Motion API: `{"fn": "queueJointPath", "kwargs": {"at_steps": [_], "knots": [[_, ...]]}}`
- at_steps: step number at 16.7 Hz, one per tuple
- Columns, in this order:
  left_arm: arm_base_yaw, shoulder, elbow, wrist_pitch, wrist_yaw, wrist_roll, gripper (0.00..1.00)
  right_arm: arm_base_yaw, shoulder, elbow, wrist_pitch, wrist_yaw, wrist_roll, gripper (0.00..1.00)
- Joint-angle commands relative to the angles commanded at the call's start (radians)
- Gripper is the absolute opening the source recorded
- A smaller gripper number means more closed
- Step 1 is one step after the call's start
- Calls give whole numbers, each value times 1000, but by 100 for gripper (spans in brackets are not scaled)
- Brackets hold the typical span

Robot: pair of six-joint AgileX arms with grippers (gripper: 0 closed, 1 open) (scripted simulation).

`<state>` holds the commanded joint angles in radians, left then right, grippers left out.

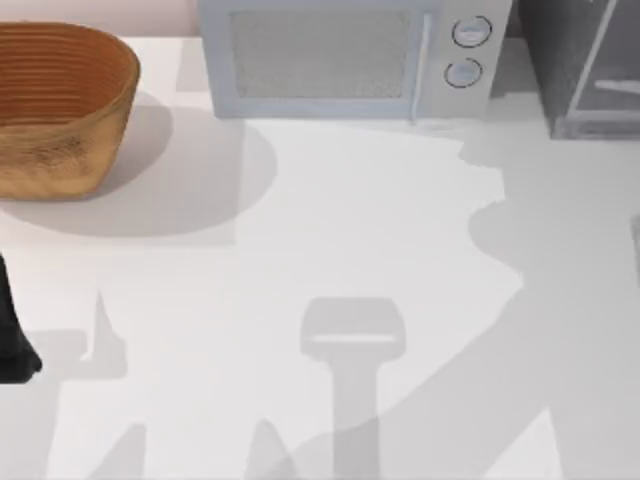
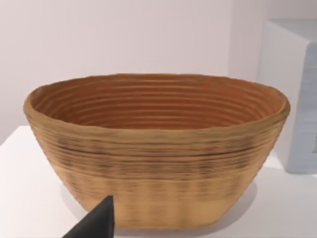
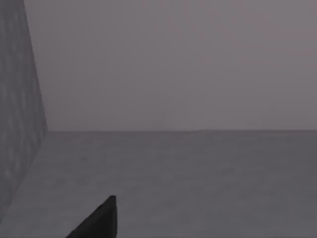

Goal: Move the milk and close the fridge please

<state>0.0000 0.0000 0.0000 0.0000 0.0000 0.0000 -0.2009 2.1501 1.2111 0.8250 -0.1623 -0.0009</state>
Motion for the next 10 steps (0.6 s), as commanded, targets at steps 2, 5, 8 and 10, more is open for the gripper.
{"fn": "queueJointPath", "kwargs": {"at_steps": [2,5,8,10], "knots": [[0,0,0,0,0,0,100,2,-108,-58,-42,15,4,100],[0,0,0,0,0,0,100,13,-330,-177,-127,38,9,100],[0,0,0,0,0,0,100,35,-601,-326,-232,60,12,100],[0,0,0,0,0,0,100,53,-798,-437,-310,74,12,100]]}}
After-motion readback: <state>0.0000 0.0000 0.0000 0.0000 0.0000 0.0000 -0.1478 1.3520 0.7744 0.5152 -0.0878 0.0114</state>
